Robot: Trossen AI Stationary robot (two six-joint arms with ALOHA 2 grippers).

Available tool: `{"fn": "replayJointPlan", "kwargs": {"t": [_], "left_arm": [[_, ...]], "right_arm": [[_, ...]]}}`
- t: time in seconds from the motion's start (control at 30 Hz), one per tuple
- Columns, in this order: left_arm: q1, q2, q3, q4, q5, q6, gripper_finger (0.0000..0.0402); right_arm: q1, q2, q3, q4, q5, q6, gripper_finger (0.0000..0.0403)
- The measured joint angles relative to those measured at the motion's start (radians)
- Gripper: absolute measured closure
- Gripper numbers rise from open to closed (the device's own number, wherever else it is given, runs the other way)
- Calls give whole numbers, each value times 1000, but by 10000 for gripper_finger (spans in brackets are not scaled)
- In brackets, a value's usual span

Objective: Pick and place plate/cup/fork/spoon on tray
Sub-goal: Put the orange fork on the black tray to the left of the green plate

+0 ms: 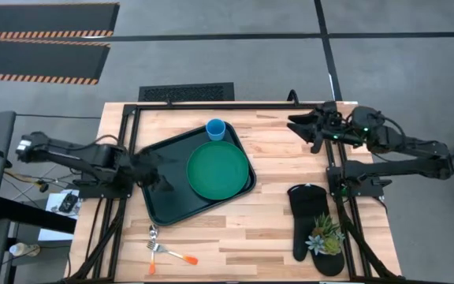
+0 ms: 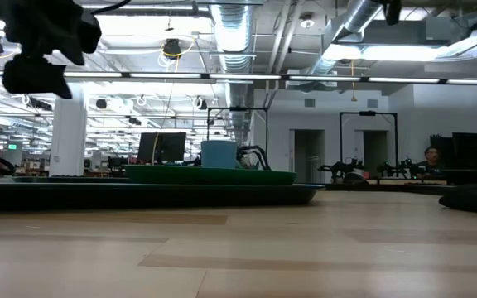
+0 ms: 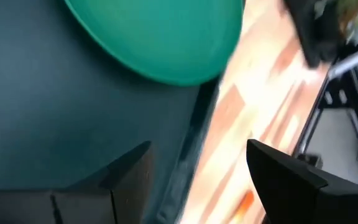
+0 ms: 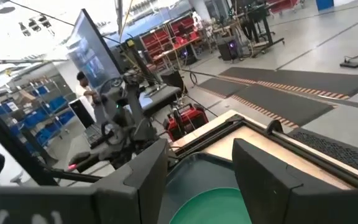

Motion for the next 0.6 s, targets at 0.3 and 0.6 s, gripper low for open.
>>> {"fn": "replayJointPlan", "kwargs": {"t": [0.3,0.6], "left_arm": [[-267,187,2,116,7,-205,157],[-469,298,2,303,15,-243,157]], "right_arm": [[-2,-63,0,-74,-1,1,198],[-2,-60,0,-96,0,1,198]]}}
